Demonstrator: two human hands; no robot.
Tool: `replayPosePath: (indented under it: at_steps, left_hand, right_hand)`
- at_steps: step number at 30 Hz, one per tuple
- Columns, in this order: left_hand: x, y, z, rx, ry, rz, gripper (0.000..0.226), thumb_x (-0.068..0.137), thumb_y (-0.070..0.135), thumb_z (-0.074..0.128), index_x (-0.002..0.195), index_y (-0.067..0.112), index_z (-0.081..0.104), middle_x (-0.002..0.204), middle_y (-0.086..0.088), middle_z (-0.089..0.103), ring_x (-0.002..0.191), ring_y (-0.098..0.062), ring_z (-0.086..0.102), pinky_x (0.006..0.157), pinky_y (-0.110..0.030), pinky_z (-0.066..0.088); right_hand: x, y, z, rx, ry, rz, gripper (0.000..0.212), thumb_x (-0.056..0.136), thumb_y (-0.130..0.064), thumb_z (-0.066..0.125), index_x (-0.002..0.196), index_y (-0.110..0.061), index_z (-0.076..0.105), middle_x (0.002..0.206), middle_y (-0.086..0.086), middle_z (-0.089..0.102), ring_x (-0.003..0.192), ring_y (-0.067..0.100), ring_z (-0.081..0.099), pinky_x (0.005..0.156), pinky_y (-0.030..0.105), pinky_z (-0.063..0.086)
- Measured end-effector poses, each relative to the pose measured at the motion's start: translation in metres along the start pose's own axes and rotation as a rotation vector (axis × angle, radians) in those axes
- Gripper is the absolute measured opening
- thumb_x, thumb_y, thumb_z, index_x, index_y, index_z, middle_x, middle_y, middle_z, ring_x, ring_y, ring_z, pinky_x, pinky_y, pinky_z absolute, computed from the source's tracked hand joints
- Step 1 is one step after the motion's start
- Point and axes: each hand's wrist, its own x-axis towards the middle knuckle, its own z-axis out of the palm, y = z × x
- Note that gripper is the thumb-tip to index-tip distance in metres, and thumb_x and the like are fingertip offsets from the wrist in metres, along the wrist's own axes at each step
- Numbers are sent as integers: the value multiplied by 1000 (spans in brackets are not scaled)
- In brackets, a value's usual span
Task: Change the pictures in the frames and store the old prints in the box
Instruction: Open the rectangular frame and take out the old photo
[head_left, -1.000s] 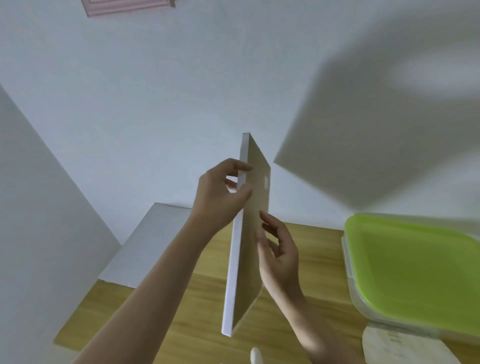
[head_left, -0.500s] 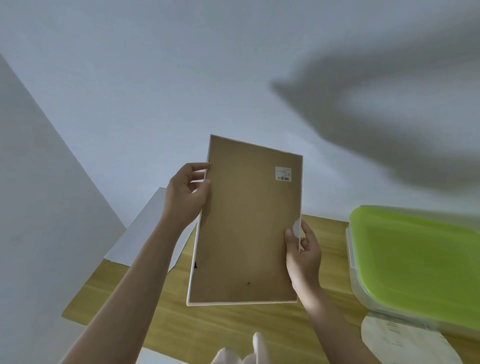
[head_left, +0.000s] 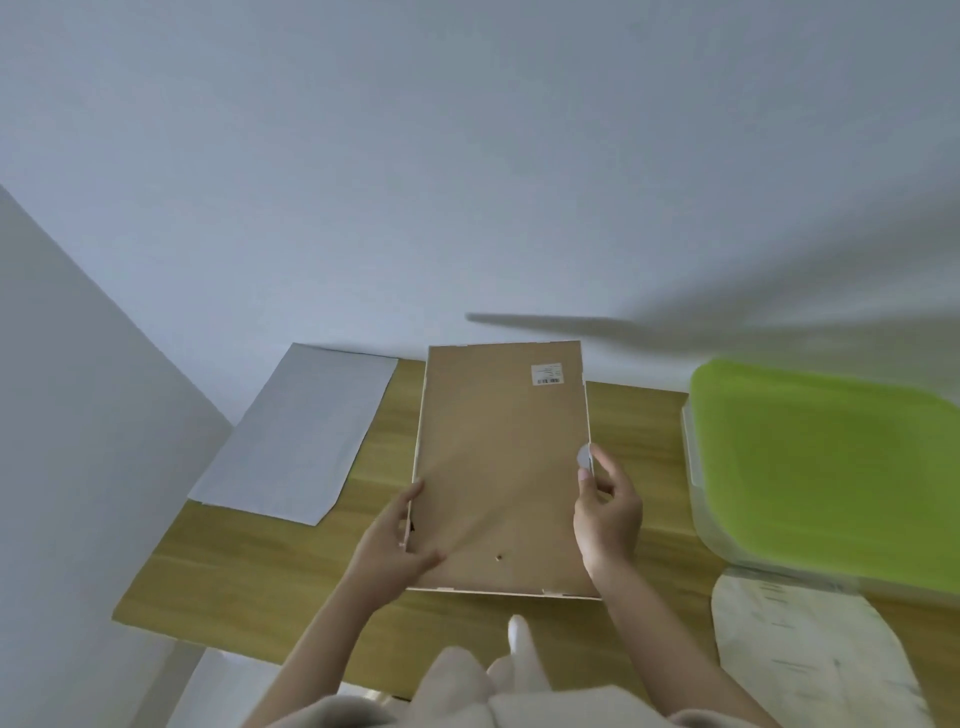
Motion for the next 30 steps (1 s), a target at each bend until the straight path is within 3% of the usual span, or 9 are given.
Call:
replayPosePath:
  at_steps: [3,6,13,16,18,23,27,30]
  left_hand:
    - [2,-15,2,53,-73,-25,112,56,19,88,146,30,21,136,11,33,129,-12,36,101,-24,35]
    - [7,-17,2,144,-125,-58,124,54,23,89,148,27,9,133,10,26,123,-10,32,97,-22,32]
    - [20,-27,-5,235,-100,-65,129,45,35,90,148,15,15,145,3,30,124,-9,33,99,-22,32]
    - [22,-30,-10,325,-92,-48,138,37,46,87,149,19,11,144,8,29,131,-18,27,106,-34,34]
    - [24,-32,-13,363,-87,-46,136,41,40,88,149,18,8,144,11,25,131,-20,22,107,-37,32]
    - [31,-37,-21,410,-40,-49,131,46,34,89,149,15,10,150,10,19,132,-21,17,109,-37,30]
    - [36,-44,-28,381,10,-58,126,47,34,89,148,17,16,147,9,24,131,-22,23,108,-39,31]
    - [39,-49,-29,301,86,-62,116,50,27,89,146,18,25,139,5,33,126,-20,30,106,-37,33]
  right_hand:
    - [-4,11,7,-39,-4,37,27,93,-14,55,116,-21,65,101,1,70,75,19,62,71,33,53]
    - [-5,19,15,-70,-47,35,24,94,-9,52,110,-16,68,106,-1,69,93,15,63,82,29,51]
    - [-2,29,28,-371,-203,45,39,88,-8,59,126,-8,56,118,16,55,99,22,55,86,17,33]
    - [-7,31,32,-484,-251,19,46,88,-15,61,132,-10,51,116,18,51,109,33,51,94,24,31]
    - [-8,32,36,-615,-296,-15,50,87,-22,62,135,-13,48,112,16,51,112,35,46,99,31,27]
    - [-6,25,43,-706,-458,-33,62,85,-27,65,139,-11,40,121,14,39,118,33,36,104,31,28]
    - [-2,20,51,-781,-535,-61,72,78,-35,71,138,-12,37,124,9,32,120,28,32,99,32,35]
    - [2,15,58,-867,-547,-125,71,71,-43,75,126,-14,43,123,6,29,117,27,33,94,32,39]
